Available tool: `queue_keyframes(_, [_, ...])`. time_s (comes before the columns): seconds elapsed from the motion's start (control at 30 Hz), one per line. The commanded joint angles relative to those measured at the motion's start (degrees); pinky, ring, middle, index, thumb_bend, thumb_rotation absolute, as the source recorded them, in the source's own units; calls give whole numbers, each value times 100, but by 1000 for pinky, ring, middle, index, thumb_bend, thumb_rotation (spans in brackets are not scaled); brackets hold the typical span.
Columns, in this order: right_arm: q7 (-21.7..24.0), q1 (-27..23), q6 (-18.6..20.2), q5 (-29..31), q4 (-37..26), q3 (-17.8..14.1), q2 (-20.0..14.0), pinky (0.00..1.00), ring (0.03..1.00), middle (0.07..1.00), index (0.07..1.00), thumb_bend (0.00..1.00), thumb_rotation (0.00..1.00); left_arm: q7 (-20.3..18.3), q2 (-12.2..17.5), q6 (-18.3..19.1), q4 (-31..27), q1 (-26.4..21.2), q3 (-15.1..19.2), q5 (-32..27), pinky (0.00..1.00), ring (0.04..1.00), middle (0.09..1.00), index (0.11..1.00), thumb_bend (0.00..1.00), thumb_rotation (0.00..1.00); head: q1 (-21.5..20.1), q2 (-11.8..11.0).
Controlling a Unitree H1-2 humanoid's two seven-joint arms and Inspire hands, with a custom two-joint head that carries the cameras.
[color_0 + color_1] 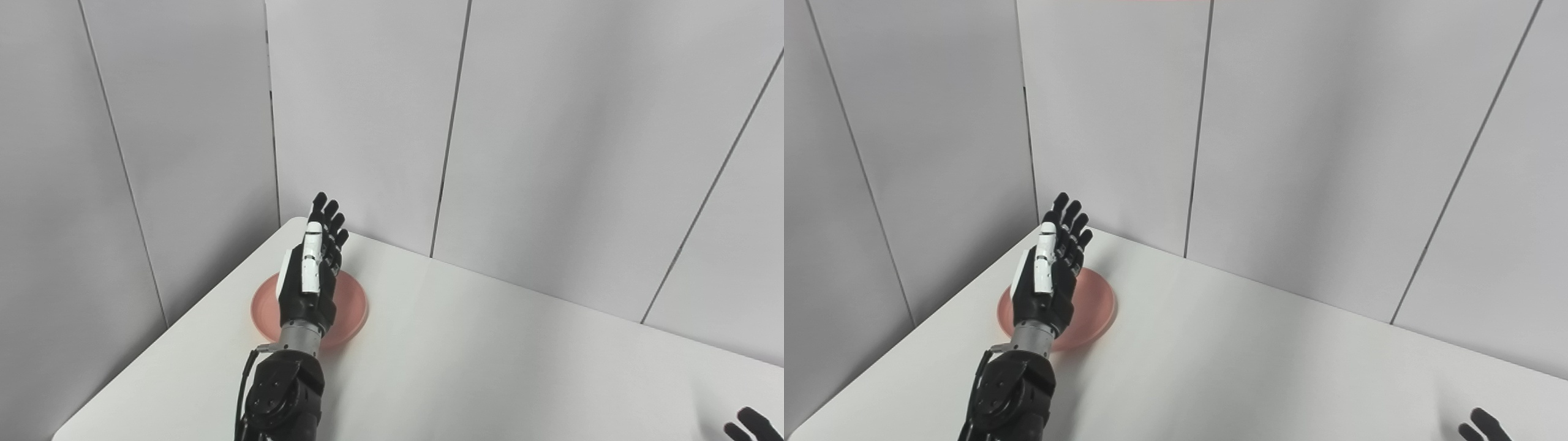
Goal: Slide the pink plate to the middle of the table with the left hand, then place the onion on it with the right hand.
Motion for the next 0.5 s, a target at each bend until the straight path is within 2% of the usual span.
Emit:
queue_keyframes(0.0, [51, 292, -53, 6, 482, -22, -14, 676, 817, 836, 779, 581, 853, 117, 95, -171, -215, -175, 27, 127, 1000, 1000, 1000, 1000, 415, 1000, 8, -3])
queue_keyframes(0.03, [48, 294, -63, -13, 482, -17, -20, 695, 820, 839, 786, 592, 863, 141, 103, -176, -233, -175, 39, 142, 1000, 1000, 1000, 998, 414, 1000, 8, -3])
queue_keyframes(0.17, [38, 291, -41, 11, 446, -35, -17, 645, 799, 817, 765, 606, 841, 242, 122, -167, -319, -201, 114, 152, 1000, 1000, 1000, 995, 393, 1000, 86, 49])
queue_keyframes(0.33, [72, 287, -40, 53, 430, -45, -44, 638, 796, 814, 762, 577, 844, 366, 141, -246, -384, -202, 261, 150, 987, 990, 996, 980, 399, 1000, 143, 76])
queue_keyframes(0.47, [65, 274, -37, 94, 443, -62, -43, 647, 799, 815, 765, 556, 846, 416, 264, -209, -445, -198, 386, 138, 989, 992, 998, 985, 420, 1000, 206, 88])
